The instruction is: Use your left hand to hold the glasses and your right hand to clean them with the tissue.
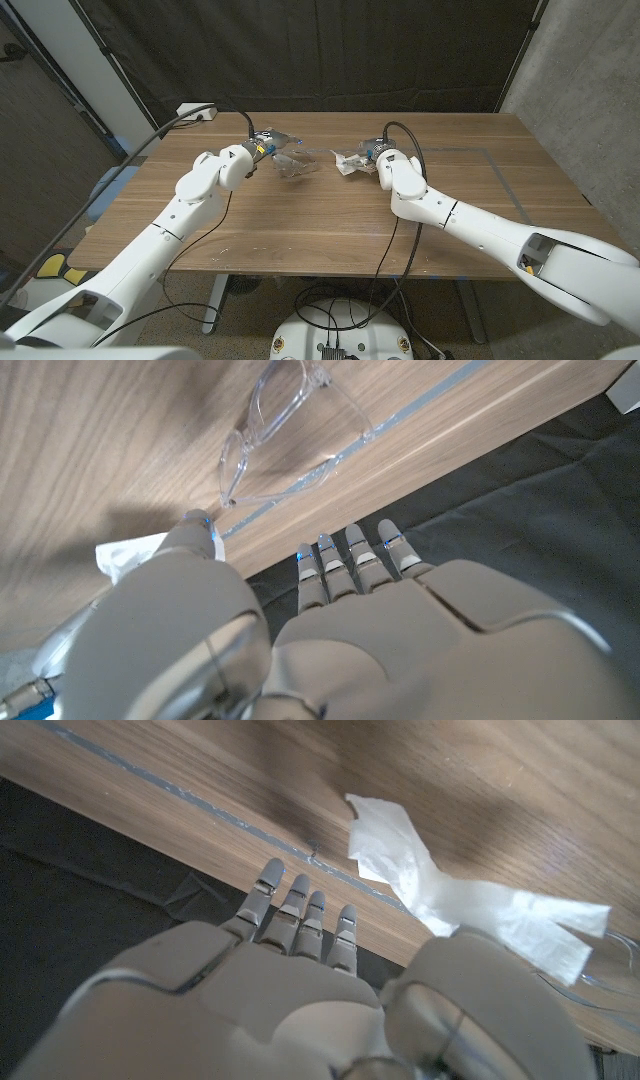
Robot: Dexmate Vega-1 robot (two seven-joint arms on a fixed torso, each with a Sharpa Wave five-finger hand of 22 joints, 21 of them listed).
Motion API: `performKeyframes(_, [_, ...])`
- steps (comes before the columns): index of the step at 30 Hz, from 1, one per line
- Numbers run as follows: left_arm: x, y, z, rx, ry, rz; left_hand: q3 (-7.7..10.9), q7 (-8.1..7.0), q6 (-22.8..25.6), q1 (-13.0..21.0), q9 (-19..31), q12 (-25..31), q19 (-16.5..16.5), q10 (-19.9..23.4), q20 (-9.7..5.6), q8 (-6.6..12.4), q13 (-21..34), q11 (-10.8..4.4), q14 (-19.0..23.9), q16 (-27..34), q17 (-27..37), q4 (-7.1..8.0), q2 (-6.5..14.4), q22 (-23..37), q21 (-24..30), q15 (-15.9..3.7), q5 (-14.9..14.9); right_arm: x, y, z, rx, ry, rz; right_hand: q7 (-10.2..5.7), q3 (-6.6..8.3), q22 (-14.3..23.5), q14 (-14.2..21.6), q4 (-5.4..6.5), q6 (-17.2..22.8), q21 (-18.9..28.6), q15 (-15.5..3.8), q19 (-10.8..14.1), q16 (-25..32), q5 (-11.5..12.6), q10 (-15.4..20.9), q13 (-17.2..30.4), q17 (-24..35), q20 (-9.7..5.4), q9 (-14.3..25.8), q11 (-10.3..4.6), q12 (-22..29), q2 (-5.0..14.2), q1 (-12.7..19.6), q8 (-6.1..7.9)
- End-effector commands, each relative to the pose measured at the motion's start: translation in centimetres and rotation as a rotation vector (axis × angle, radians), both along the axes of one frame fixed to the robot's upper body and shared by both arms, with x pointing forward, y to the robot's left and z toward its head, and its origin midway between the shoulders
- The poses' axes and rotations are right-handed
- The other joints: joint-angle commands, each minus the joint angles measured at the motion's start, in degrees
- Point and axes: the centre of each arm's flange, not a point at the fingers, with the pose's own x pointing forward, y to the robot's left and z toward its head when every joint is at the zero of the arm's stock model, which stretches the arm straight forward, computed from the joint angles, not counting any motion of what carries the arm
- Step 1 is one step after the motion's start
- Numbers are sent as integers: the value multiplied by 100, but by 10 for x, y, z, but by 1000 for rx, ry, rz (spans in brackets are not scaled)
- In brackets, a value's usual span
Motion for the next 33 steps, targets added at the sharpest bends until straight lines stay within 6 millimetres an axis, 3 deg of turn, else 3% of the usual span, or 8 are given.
performKeyframes(1, [-10, 12, 11, -97, -79, -37, 11, -3, 1, 7, 28, -20, -60, -22, 26, 26, 13, -35, -24, 5, -7, 19, 46, 16, -8, -99, 30, -3, -15, 11, 194, 7, 144, 23, -164, 22, -273, 134, -18, -200, 136, -368, 33, -62, -92, 19, -36, 67, 8, 23, 62, 101, -456, 48])
performKeyframes(6, [-12, 20, 14, -142, -94, -57, 27, -6, -95, 26, 27, -44, -60, -101, 26, 25, 10, -22, -62, 9, -45, 22, 101, 12, -20, -94, 39, -3, -24, 14, 338, 21, 229, 5, -334, 18, -551, 145, -55, -421, 251, -747, 25, -92, -182, 18, -84, 88, 5, 36, 64, 111, -839, 42])
performKeyframes(9, [-14, 27, 15, -185, -108, -81, 24, -11, -173, 19, 26, -59, -68, -152, 20, 13, 8, -25, -92, 8, -62, 31, 118, 11, -30, -95, 40, 0, -31, 13, 461, 43, 304, 9, -373, 14, -627, 142, -64, -466, 295, -803, 21, -94, -211, 18, -97, 86, 3, 18, 62, 112, -923, 42])
performKeyframes(13, [-15, 46, 18, -318, -51, -196, -61, -51, -658, -280, 26, -105, -89, -418, 32, -24, 0, 108, -229, 23, -136, 250, 280, 13, -67, -25, -4, 1, -40, 11, 647, 42, 417, 18, -425, 4, -851, 130, -105, -550, 287, -889, -13, -93, -271, 15, -126, 80, 1, 56, 56, 143, -1050, 33])
performKeyframes(18, [-17, 61, 22, -405, -21, -299, -252, -196, -1048, -634, 11, -151, -322, -778, 176, -11, -30, 227, -539, -18, -255, 425, 225, 5, -210, 127, -79, -1, -43, 13, 740, 2, 500, 7, -422, -8, -922, 90, -113, -574, 204, -822, -2, -87, -293, 9, -170, 29, -3, 52, 60, 201, -1064, 38])
performKeyframes(23, [-20, 76, 20, -504, -2, -407, -392, -416, -1445, -879, -16, -180, -379, -1153, 199, -15, -90, 182, -853, -47, -439, 514, 193, -7, -311, 101, -99, -1, -45, 16, 832, -13, 583, 13, -394, -28, -1007, -11, -92, -605, 67, -634, 0, -80, -262, -7, -292, -258, -11, 54, 84, 268, -979, 54])
performKeyframes(27, [-20, 89, 19, -592, 16, -493, -460, -428, -1573, -1020, -30, -198, -457, -1375, 174, 1, -130, 127, -1031, -61, -552, 566, 203, -13, -385, 62, -96, -2, -47, 18, 904, -38, 631, 4, -380, -38, -1101, -70, -149, -645, -11, -549, -19, -80, -313, -20, -390, -397, -17, 37, 67, 294, -916, 35])
performKeyframes(33, [-21, 106, 16, -680, 60, -566, -499, -430, -1615, -1090, -39, -200, -441, -1481, 122, 12, -158, 76, -1123, -67, -628, 584, 204, -18, -407, 27, -90, -5, -53, 21, 1002, -89, 668, 4, -372, -42, -1137, -108, -121, -676, -8, -509, -21, -81, -301, -29, -456, -453, -20, 36, 74, 302, -872, 49])
